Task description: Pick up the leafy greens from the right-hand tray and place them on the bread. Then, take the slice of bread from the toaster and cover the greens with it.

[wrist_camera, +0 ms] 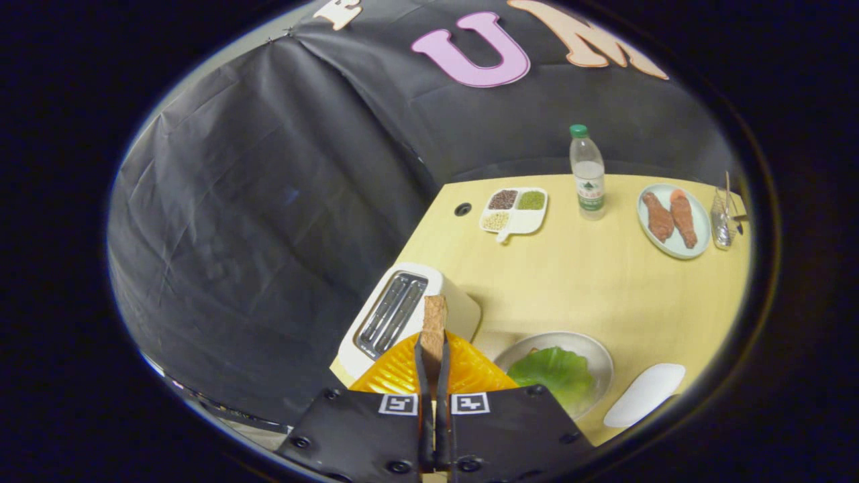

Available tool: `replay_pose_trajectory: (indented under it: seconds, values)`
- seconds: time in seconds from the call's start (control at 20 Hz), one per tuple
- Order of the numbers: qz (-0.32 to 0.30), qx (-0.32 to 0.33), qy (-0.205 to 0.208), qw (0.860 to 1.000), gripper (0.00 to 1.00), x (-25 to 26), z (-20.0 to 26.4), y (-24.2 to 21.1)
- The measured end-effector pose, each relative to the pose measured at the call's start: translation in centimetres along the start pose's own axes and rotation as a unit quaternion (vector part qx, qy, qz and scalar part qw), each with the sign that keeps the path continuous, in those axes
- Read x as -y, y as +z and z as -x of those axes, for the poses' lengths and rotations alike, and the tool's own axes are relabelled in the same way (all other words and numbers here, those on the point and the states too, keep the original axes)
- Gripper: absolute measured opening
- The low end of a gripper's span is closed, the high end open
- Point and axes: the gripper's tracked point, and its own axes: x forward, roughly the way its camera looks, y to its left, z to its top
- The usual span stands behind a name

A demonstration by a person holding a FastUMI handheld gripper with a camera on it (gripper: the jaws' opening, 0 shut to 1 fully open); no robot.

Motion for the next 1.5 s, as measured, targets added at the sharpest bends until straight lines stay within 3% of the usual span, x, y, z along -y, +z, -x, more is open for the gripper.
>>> replay_pose_trajectory:
  seconds: [0.7, 0.95, 1.5]
  values:
    - [-0.101, 0.004, -0.031, 0.994, 0.04, 8.4, -0.8, -4.4]
    - [-0.126, 0.003, -0.023, 0.992, 0.04, 9.9, -1.8, -6.4]
    - [-0.131, -0.009, -0.072, 0.989, 0.08, 15.0, -2.6, -9.7]
